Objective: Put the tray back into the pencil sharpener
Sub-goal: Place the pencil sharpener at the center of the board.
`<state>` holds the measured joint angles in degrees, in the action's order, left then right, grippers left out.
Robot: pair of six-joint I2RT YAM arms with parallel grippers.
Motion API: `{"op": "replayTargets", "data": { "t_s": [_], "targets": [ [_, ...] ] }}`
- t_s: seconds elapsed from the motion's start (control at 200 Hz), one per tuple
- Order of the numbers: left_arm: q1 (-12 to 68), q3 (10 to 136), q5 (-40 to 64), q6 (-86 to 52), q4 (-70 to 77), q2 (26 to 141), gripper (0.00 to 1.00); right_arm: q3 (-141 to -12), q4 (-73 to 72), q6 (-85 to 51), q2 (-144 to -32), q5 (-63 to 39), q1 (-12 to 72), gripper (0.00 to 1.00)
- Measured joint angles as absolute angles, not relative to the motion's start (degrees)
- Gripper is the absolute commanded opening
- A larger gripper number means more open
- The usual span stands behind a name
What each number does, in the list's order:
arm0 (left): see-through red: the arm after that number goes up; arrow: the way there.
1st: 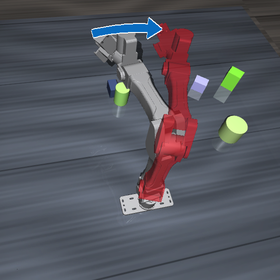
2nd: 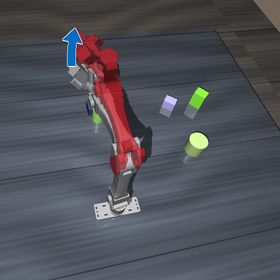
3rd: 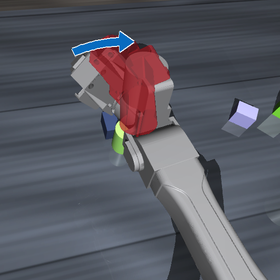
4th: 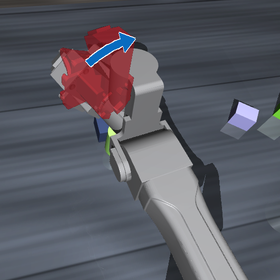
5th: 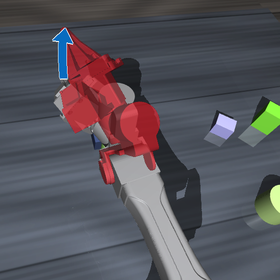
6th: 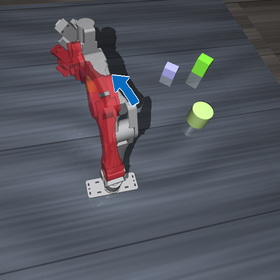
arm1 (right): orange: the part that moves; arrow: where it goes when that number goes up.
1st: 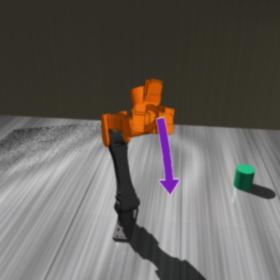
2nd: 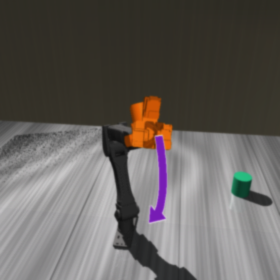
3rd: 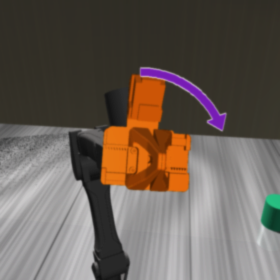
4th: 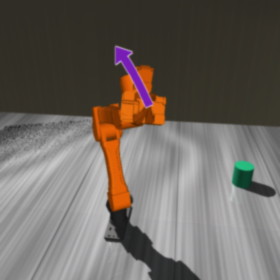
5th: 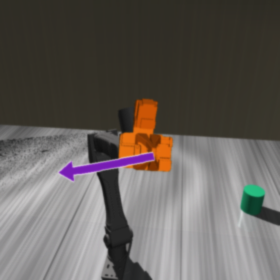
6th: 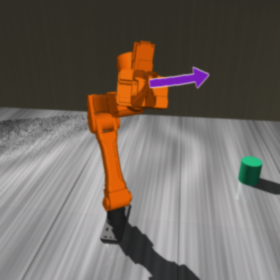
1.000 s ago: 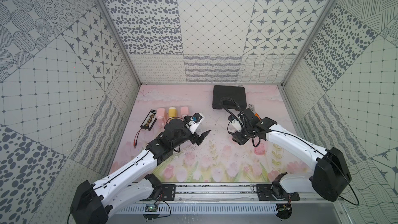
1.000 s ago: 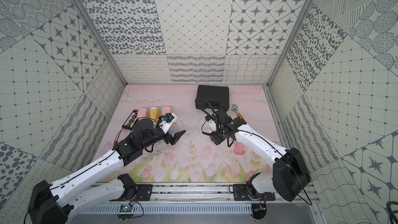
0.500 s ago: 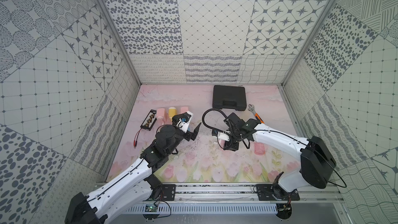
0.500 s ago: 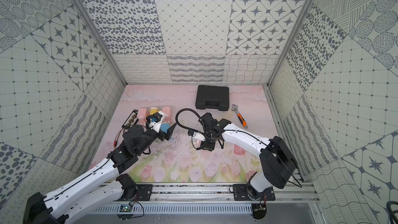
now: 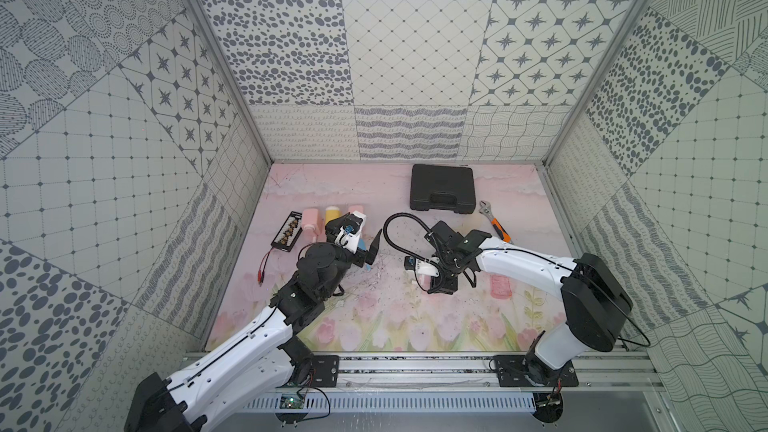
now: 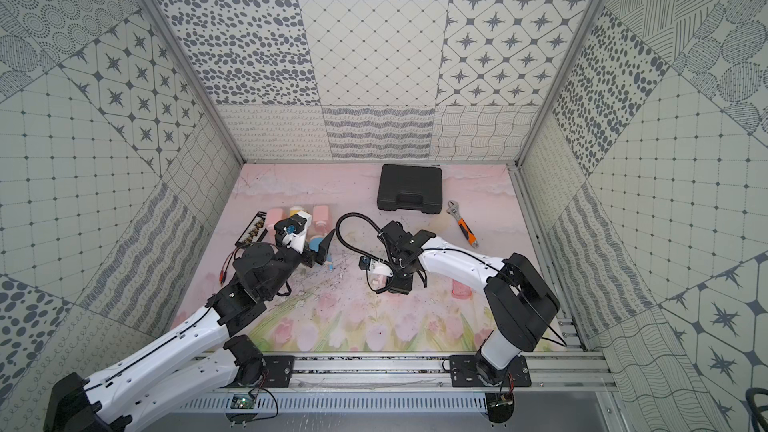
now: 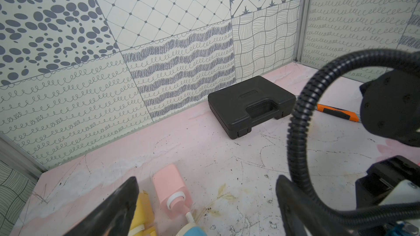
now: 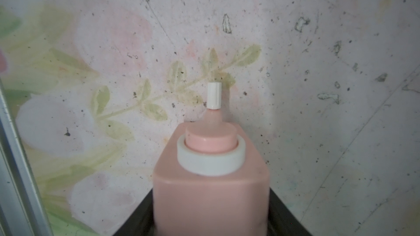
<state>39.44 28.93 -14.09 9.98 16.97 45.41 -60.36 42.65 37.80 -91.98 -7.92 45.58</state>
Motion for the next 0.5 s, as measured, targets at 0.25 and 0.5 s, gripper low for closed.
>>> {"op": "replayTargets", "data": {
  "t_s": [0.25,0.5],
  "targets": [
    [39.27,29.04,-14.66,11.25,16.99,45.30,0.94,-60.36,41.08,37.47,-90.11,-8.71,45.95,0.79],
    [39.27,31.64,-13.67,14.11,15.42,43.90,0.95,-57.74,32.93,24.03,-73.84,-9.13,45.95,0.76]
  ]
}}
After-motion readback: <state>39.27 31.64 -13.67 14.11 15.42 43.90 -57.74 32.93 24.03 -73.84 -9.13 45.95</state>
